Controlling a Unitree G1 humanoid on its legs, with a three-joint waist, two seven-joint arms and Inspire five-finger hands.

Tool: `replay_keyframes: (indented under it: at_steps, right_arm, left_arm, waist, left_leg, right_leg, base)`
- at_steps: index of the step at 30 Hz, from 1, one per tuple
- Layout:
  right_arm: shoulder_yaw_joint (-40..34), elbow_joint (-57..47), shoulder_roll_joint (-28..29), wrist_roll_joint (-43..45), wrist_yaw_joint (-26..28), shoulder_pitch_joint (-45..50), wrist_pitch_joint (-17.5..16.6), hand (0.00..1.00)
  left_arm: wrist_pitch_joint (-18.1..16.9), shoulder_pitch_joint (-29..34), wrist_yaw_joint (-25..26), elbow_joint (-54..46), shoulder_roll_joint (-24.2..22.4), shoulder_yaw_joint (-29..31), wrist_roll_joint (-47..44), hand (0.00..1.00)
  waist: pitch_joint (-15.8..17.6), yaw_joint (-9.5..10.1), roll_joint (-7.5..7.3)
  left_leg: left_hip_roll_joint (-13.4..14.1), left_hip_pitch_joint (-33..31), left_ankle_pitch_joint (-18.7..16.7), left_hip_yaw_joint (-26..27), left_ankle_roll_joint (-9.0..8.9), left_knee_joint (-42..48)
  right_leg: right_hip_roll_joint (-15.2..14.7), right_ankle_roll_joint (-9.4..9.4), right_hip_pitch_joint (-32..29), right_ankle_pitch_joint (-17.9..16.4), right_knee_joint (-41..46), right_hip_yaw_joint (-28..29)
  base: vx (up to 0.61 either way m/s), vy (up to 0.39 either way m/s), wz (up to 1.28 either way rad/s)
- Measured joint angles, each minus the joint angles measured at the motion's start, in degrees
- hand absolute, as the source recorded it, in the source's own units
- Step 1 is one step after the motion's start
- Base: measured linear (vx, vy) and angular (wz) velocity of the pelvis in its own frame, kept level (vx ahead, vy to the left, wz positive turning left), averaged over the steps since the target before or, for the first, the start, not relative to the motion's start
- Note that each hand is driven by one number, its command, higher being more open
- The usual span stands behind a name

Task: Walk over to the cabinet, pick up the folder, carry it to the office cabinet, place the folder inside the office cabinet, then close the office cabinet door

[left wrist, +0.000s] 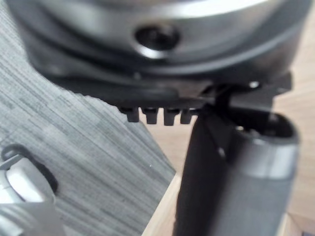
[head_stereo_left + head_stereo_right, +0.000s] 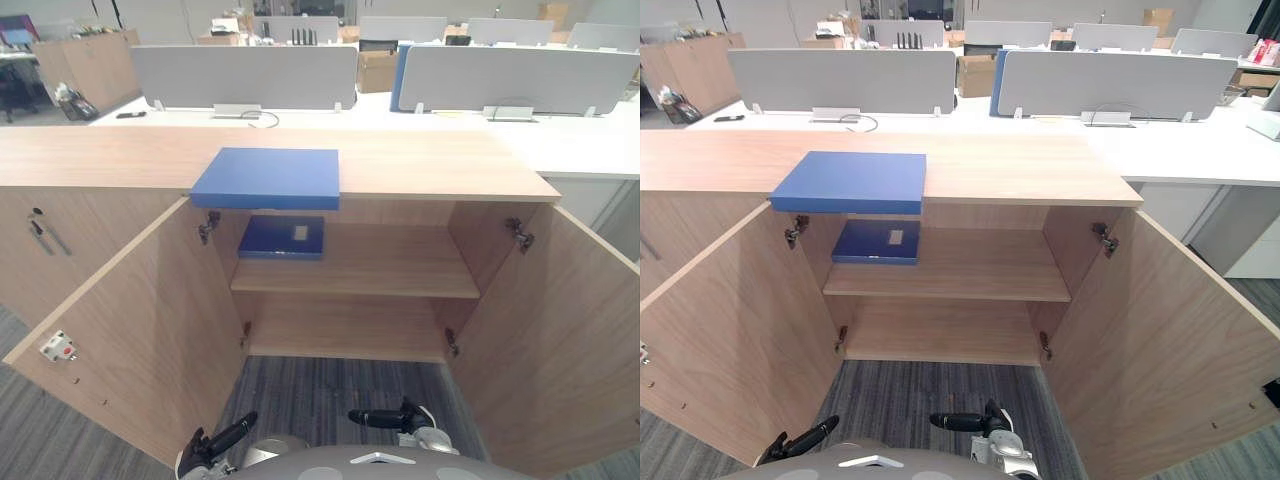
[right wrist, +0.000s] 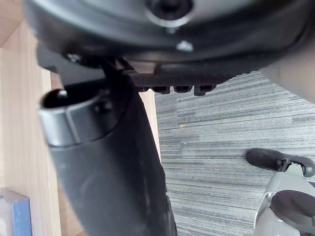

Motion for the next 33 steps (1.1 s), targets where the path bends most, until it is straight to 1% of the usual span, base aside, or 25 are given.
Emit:
replay_keyframes:
  at_steps: [1,2,3,4,6,8,9,10,12,13,15,17,19,21,22,23,24,25,27,28,30,31,33]
  right_arm:
    - [1.33,-1.12,0.30,0.18,-0.19,0.02,0.03,1.00]
    - [2.49,-1.86,0.36,0.16,-0.52,0.26,0.04,1.00]
    - [3.41,-2.15,0.46,0.19,-0.55,0.39,0.09,1.00]
    - [5.27,-2.21,0.04,0.16,-0.52,0.53,0.17,1.00]
    - [7.84,-2.74,-0.04,0.17,-0.52,0.63,0.44,1.00]
    - [9.83,-3.10,0.18,0.18,-0.31,0.47,0.93,1.00]
    - [10.52,-3.12,0.43,0.19,-0.26,0.29,0.99,1.00]
    - [11.32,-3.20,0.74,0.20,-0.26,0.23,0.99,1.00]
    - [11.33,-3.33,1.28,0.21,-0.21,0.25,1.09,1.00]
    - [11.32,-3.53,1.40,0.21,-0.16,0.35,1.15,1.00]
    - [11.20,-5.10,1.64,0.22,0.07,1.17,1.46,1.00]
    - [11.14,-5.35,1.64,0.23,0.08,1.51,1.54,1.00]
    - [10.29,-5.42,1.71,0.22,0.11,1.76,1.64,1.00]
    - [8.99,-5.57,1.80,0.21,0.10,2.28,1.77,1.00]
    - [8.52,-5.58,1.83,0.21,0.09,2.48,2.05,1.00]
    - [8.29,-5.61,1.84,0.21,0.07,2.96,2.14,1.00]
    - [8.15,-5.68,1.84,0.21,-0.01,3.24,2.14,1.00]
    - [7.95,-5.82,1.82,0.19,-0.07,3.79,2.14,1.00]
    - [7.85,-5.86,1.81,0.18,-0.36,4.02,2.10,1.00]
    - [7.72,-5.90,1.77,0.16,-0.59,4.31,1.90,1.00]
    - [7.59,-5.69,1.72,0.11,-0.92,4.62,1.38,1.00]
    - [7.38,-5.21,1.72,0.11,-1.19,4.57,0.96,1.00]
    - [6.70,-5.19,1.72,0.07,-1.37,4.50,0.73,1.00]
  left_arm:
    - [0.53,0.24,-0.40,-2.60,1.01,-1.71,-0.41,1.00]
    - [0.57,0.49,-0.58,-4.99,1.58,-2.93,-0.85,1.00]
    - [0.57,0.62,-0.66,-6.70,1.59,-3.61,-0.71,1.00]
    - [0.59,1.78,-0.99,-10.63,1.40,-5.47,-2.79,1.00]
    - [0.56,3.50,-1.84,-18.46,-0.13,-8.40,-8.31,1.00]
    - [0.59,5.45,-2.75,-24.80,-2.47,-10.04,-12.34,1.00]
    - [0.63,6.31,-3.07,-27.58,-2.53,-11.75,-14.47,1.00]
    - [0.65,7.10,-3.32,-31.22,-2.64,-13.37,-16.58,1.00]
    - [0.67,7.20,-3.31,-36.95,-3.04,-14.62,-18.35,1.00]
    - [0.67,7.20,-3.27,-38.71,-3.05,-14.97,-18.34,1.00]
    - [0.90,7.24,-2.80,-46.15,-3.03,-15.67,-18.18,1.00]
    - [0.98,7.28,-2.43,-51.33,-3.03,-15.97,-17.54,1.00]
    - [0.97,7.70,-2.09,-56.57,-3.07,-15.94,-14.63,1.00]
    - [0.95,8.18,-0.73,-61.19,-3.11,-15.98,-8.47,1.00]
    - [0.94,8.40,0.50,-63.95,-3.16,-15.59,-3.98,1.00]
    - [0.93,8.46,2.15,-66.27,-3.23,-15.22,0.68,1.00]
    - [0.92,8.49,3.66,-67.21,-3.25,-14.87,4.08,1.00]
    - [0.89,8.89,7.75,-69.37,-3.42,-13.56,11.42,1.00]
    - [0.89,9.41,11.76,-70.90,-3.68,-11.28,17.25,1.00]
    - [0.90,10.16,14.41,-72.36,-4.00,-8.56,20.19,1.00]
    - [1.00,10.72,17.87,-73.12,-4.21,-7.03,25.63,1.00]
    - [1.25,10.81,19.84,-73.72,-4.25,-5.96,28.88,1.00]
    - [1.73,10.92,21.12,-75.28,-3.82,-5.17,33.45,1.00]
  waist:
    - [0.91,0.10,-1.24]
    - [1.54,0.08,-2.34]
    - [2.00,0.10,-2.85]
    - [2.03,0.16,-2.78]
    - [2.16,0.36,-2.76]
    - [1.99,0.51,-2.61]
    - [2.05,0.45,-2.51]
    - [2.05,0.47,-2.62]
    - [2.00,0.50,-2.90]
    - [2.03,0.50,-3.07]
    - [2.15,0.65,-3.73]
    - [1.99,0.81,-4.04]
    - [1.96,0.88,-4.22]
    - [1.81,1.07,-4.40]
    - [1.49,1.42,-4.82]
    - [1.25,2.01,-5.22]
    - [1.25,2.19,-5.21]
    - [0.92,2.39,-5.68]
    - [0.68,2.38,-6.05]
    - [0.48,2.36,-6.38]
    - [0.13,2.39,-6.83]
    - [0.02,2.49,-7.02]
    - [-0.06,2.38,-6.89]
  left_leg:
    - [0.66,0.21,0.59,-1.02,-0.65,-1.16]
    - [0.36,0.21,0.73,-1.76,-1.02,-1.24]
    - [0.21,0.26,0.66,-2.25,-1.31,-1.06]
    - [0.57,0.12,0.18,-3.64,-2.10,-0.40]
    - [1.27,-0.37,0.46,-5.50,-3.13,-0.62]
    - [2.46,-1.14,0.75,-5.75,-4.22,-0.89]
    - [2.90,-1.32,0.88,-5.95,-4.69,-1.08]
    - [3.47,-1.35,1.00,-6.00,-4.94,-1.56]
    - [4.17,-1.73,1.01,-6.17,-5.02,-1.44]
    - [4.30,-1.87,0.94,-6.18,-5.09,-1.40]
    - [4.45,-2.12,0.57,-6.50,-5.17,-1.34]
    - [4.43,-2.19,0.33,-6.49,-5.20,-1.41]
    - [4.42,-2.14,-0.14,-6.52,-4.92,-1.22]
    - [4.42,-2.00,-0.48,-6.84,-4.70,-1.41]
    - [4.42,-1.97,-0.69,-6.94,-4.50,-1.44]
    - [4.49,-1.91,-0.89,-7.06,-4.34,-1.48]
    - [4.55,-1.86,-1.00,-7.13,-4.32,-1.52]
    - [4.80,-1.64,-1.07,-7.28,-4.26,-1.62]
    - [5.27,-0.95,-1.06,-7.36,-4.27,-1.97]
    - [5.74,-0.03,-1.04,-7.44,-4.30,-2.59]
    - [5.79,-0.01,-1.12,-7.44,-4.46,-2.56]
    - [5.74,-0.11,-1.17,-7.45,-4.90,-2.44]
    - [5.98,-0.11,-1.13,-7.80,-5.50,-2.71]
  right_leg:
    - [1.99,0.36,0.59,-0.53,-4.75,-2.14]
    - [2.22,1.01,1.06,0.00,-7.16,-3.27]
    - [2.17,1.31,1.55,-0.01,-8.01,-4.03]
    - [2.88,2.19,3.11,-0.24,-9.43,-5.02]
    - [4.08,3.20,4.69,-1.04,-12.47,-6.84]
    - [5.35,2.86,4.25,-1.23,-13.35,-7.24]
    - [5.87,2.35,4.12,-1.53,-13.68,-7.35]
    - [6.47,2.25,4.04,-1.57,-14.14,-7.52]
    - [7.24,2.13,4.20,-1.23,-15.05,-8.08]
    - [7.39,2.11,4.19,-1.21,-15.21,-8.13]
    - [7.75,2.18,4.52,-1.07,-15.94,-8.44]
    - [7.74,2.21,4.90,-1.05,-15.94,-8.45]
    - [7.74,2.22,5.10,-0.74,-15.86,-8.45]
    - [7.75,2.09,5.48,-0.30,-15.70,-8.57]
    - [7.73,2.16,5.45,-0.20,-15.51,-8.58]
    - [7.67,2.16,5.25,-0.20,-14.98,-8.57]
    - [7.64,2.16,5.14,-0.20,-14.65,-8.55]
    - [7.64,2.15,4.76,-0.21,-13.60,-8.41]
    - [7.66,2.14,4.38,-0.22,-11.80,-8.37]
    - [7.67,1.60,4.11,-0.63,-10.62,-8.35]
    - [7.72,0.03,4.04,-1.64,-10.79,-8.26]
    - [8.00,-0.04,4.01,-1.86,-11.53,-8.30]
    - [8.79,0.00,4.51,-1.83,-13.01,-8.00]
  base:
    - [0.02,-0.176,0.26]
    - [0.01,-0.205,0.40]
    - [0.02,-0.235,0.48]
    - [0.03,-0.229,0.49]
    - [0.04,-0.221,0.43]
    - [0.00,-0.124,0.09]
    - [0.00,-0.123,-0.02]
    - [0.02,-0.087,-0.02]
    - [0.06,-0.062,0.00]
    - [0.08,-0.033,0.03]
    - [0.11,-0.017,0.03]
    - [0.13,0.004,0.00]
    - [0.07,0.023,0.04]
    - [0.02,0.034,0.09]
    - [0.01,0.038,0.06]
    - [0.01,0.033,0.04]
    - [0.02,0.021,0.04]
    - [0.00,0.000,0.00]
    - [0.03,-0.019,0.01]
    - [0.02,-0.048,0.00]
    - [0.02,-0.064,0.00]
    - [0.03,-0.086,-0.04]
    - [-0.01,-0.092,-0.06]
